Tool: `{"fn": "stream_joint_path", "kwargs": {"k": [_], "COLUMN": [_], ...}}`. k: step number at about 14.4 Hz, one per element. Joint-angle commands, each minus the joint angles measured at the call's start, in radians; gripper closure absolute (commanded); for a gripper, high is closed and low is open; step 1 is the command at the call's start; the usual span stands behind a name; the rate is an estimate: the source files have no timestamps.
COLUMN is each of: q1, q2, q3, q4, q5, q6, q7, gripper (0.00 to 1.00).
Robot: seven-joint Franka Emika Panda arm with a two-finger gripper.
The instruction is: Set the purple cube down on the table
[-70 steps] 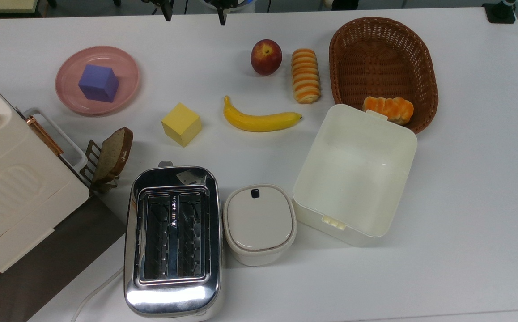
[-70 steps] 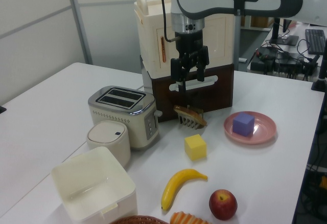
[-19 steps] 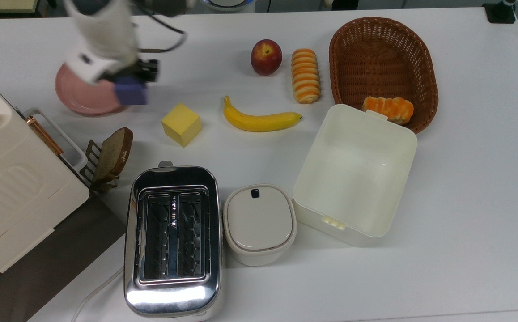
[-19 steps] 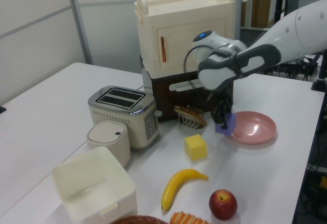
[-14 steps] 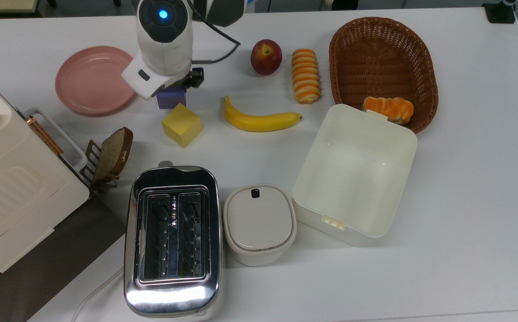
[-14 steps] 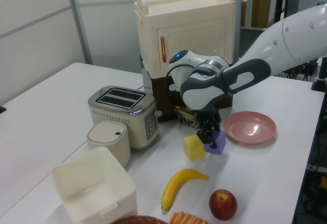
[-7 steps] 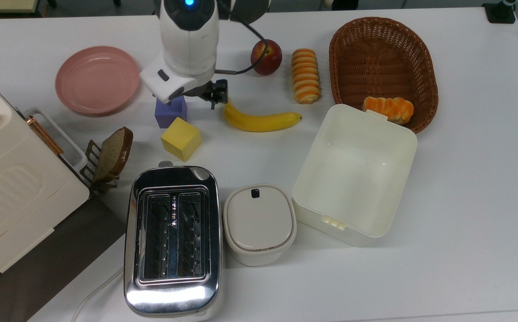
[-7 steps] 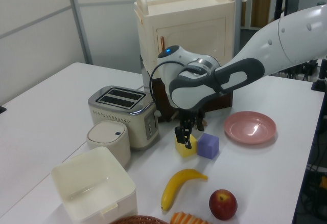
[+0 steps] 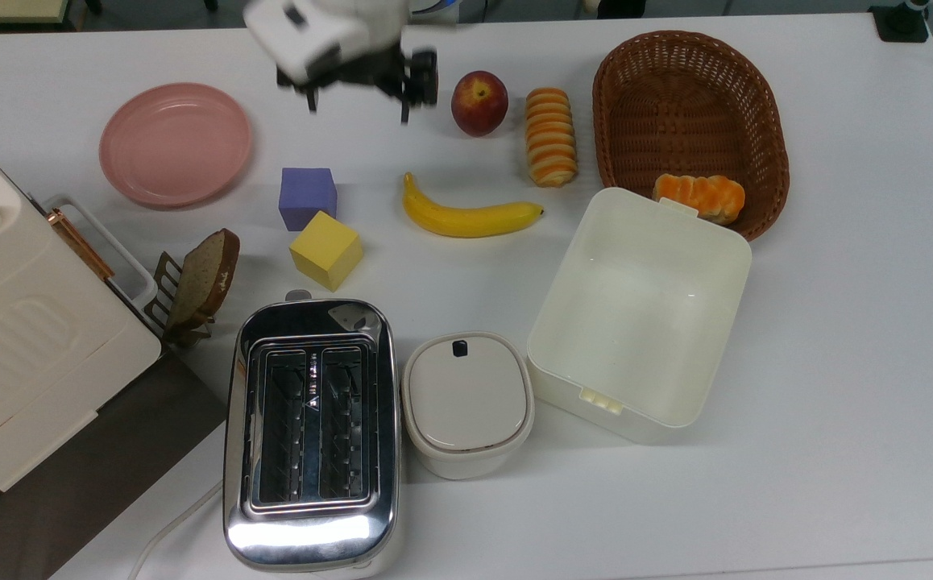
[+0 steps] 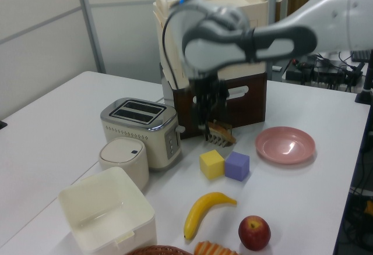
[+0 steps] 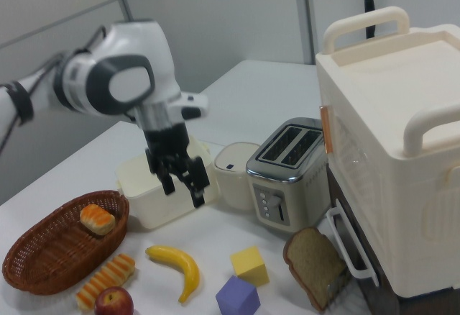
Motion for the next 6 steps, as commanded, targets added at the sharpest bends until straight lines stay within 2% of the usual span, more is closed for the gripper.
{"fn": "stream_joint_path", "kwargs": {"k": [1,6], "q1": [-0.031,-0.057], "q2": [-0.051,-0.033], "q3": [-0.022,-0.021], "q4": [0.020,0.013], "q5": [0.065,0.085], "q6": [-0.027,-0.017], "q7": [0.002,0.013], "gripper": [0.00,0.00]}}
